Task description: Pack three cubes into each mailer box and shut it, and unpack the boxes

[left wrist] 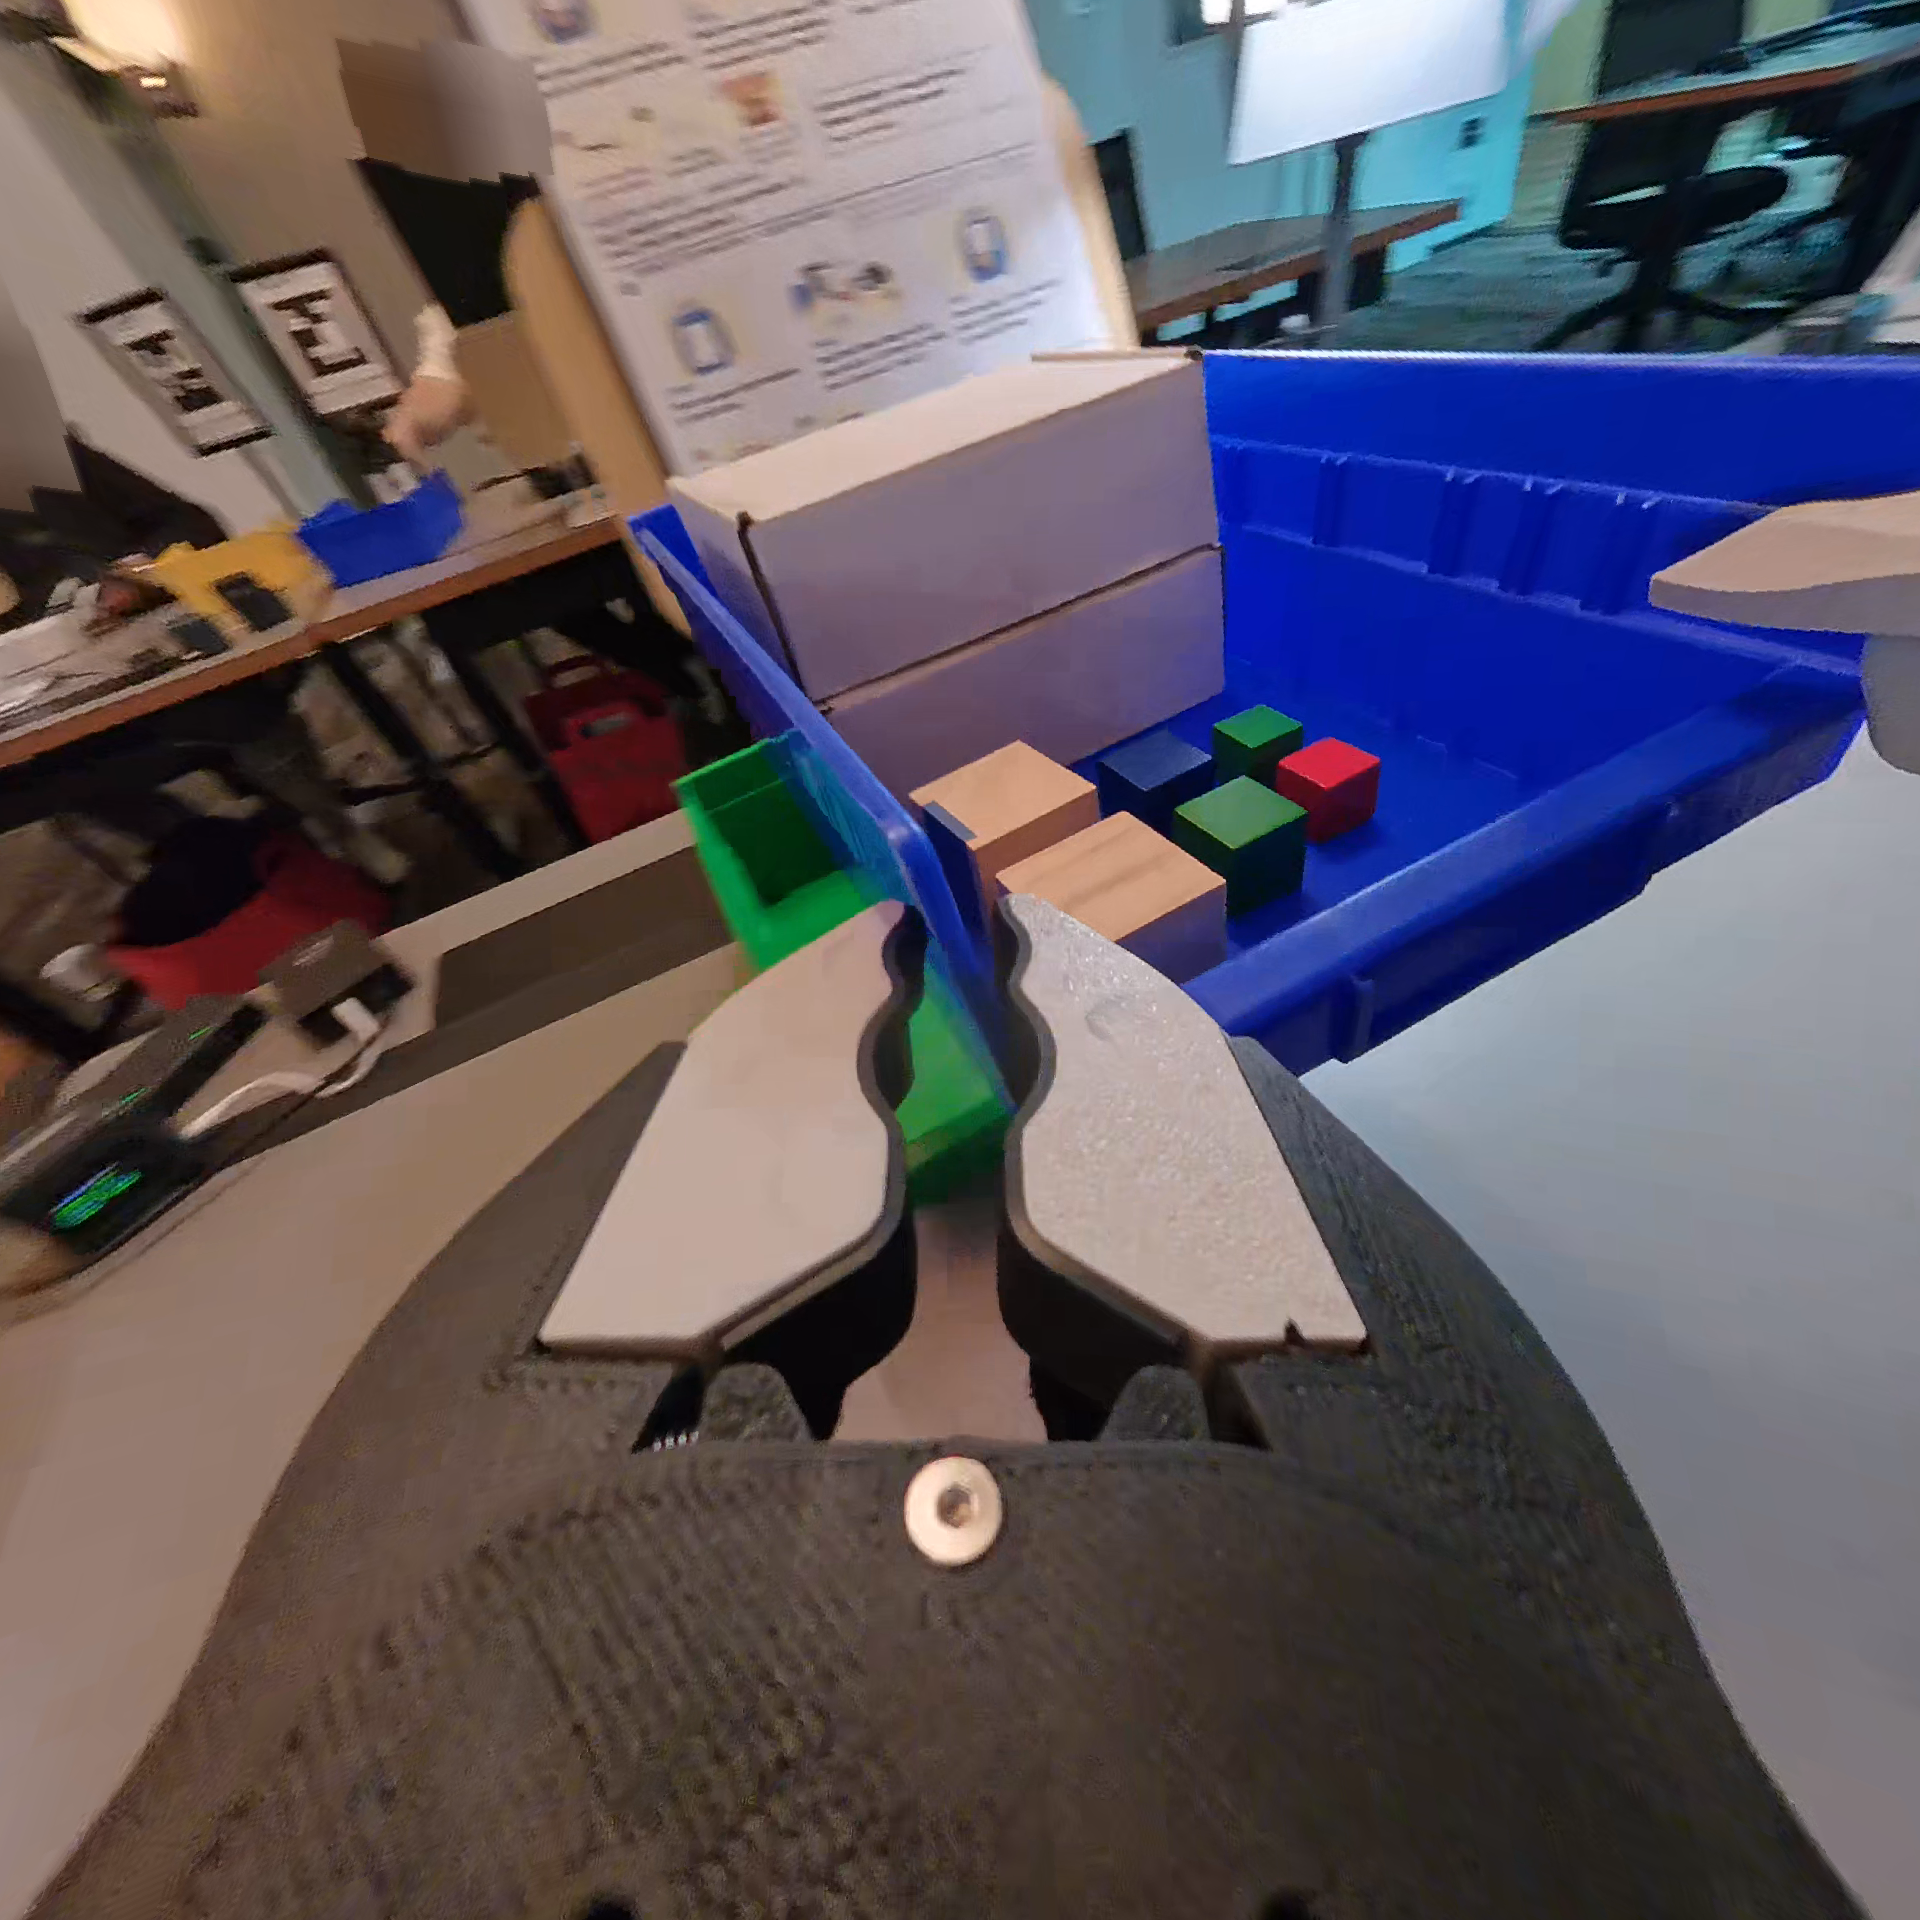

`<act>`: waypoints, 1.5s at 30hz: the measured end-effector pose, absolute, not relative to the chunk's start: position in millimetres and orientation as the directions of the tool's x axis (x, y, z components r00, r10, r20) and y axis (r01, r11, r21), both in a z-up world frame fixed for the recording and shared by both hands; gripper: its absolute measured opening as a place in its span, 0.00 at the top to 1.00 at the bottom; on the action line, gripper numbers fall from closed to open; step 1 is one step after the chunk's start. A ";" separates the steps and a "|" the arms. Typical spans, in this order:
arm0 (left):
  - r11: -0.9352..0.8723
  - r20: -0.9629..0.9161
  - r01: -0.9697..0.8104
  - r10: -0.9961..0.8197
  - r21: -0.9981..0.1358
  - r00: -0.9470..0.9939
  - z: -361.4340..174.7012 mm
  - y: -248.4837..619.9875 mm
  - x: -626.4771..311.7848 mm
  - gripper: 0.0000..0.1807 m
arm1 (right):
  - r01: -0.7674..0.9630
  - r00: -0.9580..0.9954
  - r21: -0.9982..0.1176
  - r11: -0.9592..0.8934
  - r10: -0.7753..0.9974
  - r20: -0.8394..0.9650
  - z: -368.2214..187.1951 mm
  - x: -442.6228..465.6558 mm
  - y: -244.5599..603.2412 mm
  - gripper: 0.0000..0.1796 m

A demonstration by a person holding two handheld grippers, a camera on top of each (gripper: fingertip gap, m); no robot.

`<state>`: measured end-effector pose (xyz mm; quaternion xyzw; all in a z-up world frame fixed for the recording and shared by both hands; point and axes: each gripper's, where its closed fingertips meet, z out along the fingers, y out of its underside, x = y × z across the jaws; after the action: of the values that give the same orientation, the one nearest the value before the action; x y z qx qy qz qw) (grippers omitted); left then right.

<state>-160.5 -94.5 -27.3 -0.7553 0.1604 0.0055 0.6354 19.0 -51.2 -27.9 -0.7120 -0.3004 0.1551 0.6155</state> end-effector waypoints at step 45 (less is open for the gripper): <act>-0.495 -0.310 -0.492 -0.406 -0.717 0.860 -169.6 -143.2 -310.1 0.67 | 0.811 0.075 -0.565 0.151 0.931 0.357 -206.1 -144.7 -8.2 0.60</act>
<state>-310.1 -143.2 -169.6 -0.8631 0.2599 0.0499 0.4302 -144.7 -8.2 -206.1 -0.6457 -0.6744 0.0866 0.3474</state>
